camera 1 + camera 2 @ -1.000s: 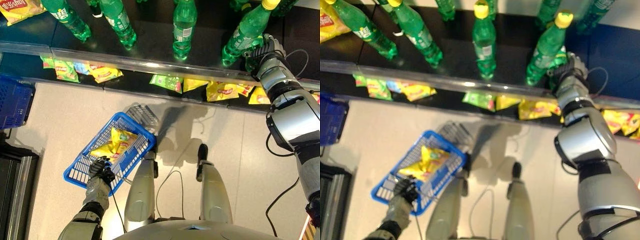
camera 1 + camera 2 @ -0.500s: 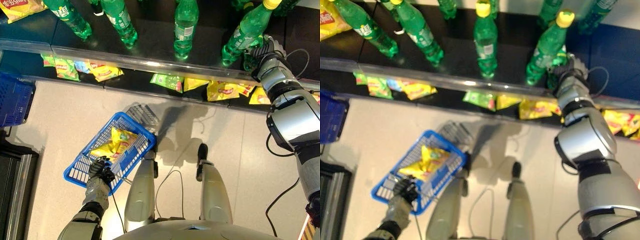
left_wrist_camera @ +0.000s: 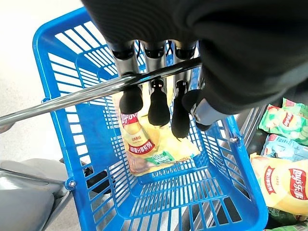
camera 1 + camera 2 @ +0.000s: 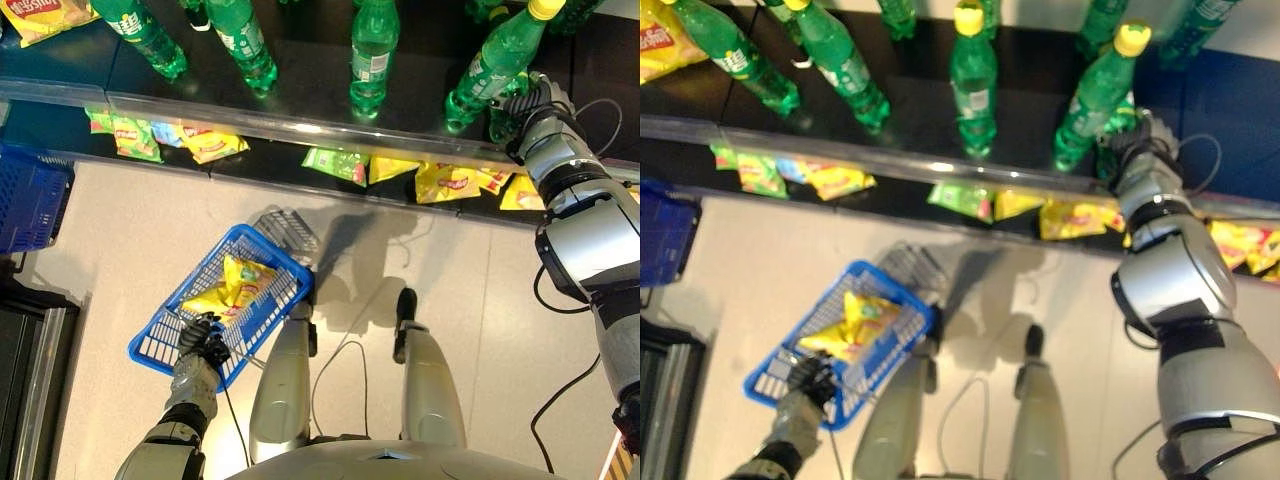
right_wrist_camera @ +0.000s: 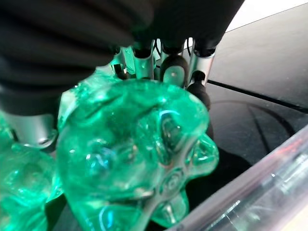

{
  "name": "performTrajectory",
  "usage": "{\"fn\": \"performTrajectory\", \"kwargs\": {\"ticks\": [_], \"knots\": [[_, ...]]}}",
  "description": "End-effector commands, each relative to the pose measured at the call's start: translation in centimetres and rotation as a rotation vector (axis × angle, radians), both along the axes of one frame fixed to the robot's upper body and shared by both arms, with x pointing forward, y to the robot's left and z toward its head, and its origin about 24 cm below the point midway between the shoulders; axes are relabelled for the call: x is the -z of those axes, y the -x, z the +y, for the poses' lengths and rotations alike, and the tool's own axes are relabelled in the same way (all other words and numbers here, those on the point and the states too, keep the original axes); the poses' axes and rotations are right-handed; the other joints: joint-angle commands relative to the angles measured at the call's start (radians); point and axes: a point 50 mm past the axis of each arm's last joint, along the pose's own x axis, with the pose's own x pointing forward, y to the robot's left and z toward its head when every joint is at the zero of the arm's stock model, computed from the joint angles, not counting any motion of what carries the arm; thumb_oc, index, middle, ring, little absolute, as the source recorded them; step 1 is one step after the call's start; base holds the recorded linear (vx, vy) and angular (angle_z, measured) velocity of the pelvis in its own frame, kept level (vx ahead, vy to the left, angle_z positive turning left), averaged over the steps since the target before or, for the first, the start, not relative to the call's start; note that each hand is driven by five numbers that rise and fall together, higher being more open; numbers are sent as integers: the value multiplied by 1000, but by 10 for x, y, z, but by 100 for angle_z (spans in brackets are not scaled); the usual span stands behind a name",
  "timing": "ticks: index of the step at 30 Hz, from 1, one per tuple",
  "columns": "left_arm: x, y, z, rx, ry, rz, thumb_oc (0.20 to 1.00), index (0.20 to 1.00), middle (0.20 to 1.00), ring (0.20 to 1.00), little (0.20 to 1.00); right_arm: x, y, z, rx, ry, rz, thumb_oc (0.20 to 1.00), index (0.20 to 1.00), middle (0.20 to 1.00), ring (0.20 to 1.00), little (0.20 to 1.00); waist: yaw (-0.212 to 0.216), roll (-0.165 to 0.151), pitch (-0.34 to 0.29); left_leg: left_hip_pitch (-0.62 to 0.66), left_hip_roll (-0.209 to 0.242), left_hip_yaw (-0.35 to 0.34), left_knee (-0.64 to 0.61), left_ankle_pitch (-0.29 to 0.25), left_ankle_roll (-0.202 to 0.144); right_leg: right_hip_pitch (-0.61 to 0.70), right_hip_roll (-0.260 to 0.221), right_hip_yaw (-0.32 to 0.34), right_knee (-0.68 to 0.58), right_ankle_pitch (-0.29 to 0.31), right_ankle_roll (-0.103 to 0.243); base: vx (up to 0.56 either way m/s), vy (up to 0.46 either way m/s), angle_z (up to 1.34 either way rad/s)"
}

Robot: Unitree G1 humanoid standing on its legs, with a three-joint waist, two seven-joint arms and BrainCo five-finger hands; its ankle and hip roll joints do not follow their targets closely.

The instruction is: Pick up the snacks into the basket

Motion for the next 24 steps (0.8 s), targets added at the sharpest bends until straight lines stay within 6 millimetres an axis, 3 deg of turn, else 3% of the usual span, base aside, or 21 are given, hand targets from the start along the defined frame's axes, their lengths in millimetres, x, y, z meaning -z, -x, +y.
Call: {"fn": "performTrajectory", "kwargs": {"ticks": [1, 13, 24], "knots": [[0, 14, 26, -36, -77, 55, 200, 200, 200, 200, 200, -17, 10, -25, 78, 27, -31, 200, 200, 200, 200, 200, 10, -20, 43, 8, -65, -10, 60, -75, 47, 12, 26, -14, -81, 118, -24, 0, 0, 0], [-1, 18, 31, -114, -76, 48, 200, 200, 200, 200, 200, -79, 18, -28, 80, -84, -403, 200, 200, 200, 200, 200, -35, -34, 46, 10, -57, 6, 76, -85, 45, 0, 37, 10, -64, 113, -28, -2, -4, -2], [-2, 18, 30, -148, -76, 28, 200, 200, 200, 200, 200, -104, 35, -29, 48, -102, -683, 200, 200, 200, 200, 200, -65, -21, 39, 13, -53, 16, 91, -96, 47, -7, 39, 24, -49, 108, -28, 0, -2, -2]]}}
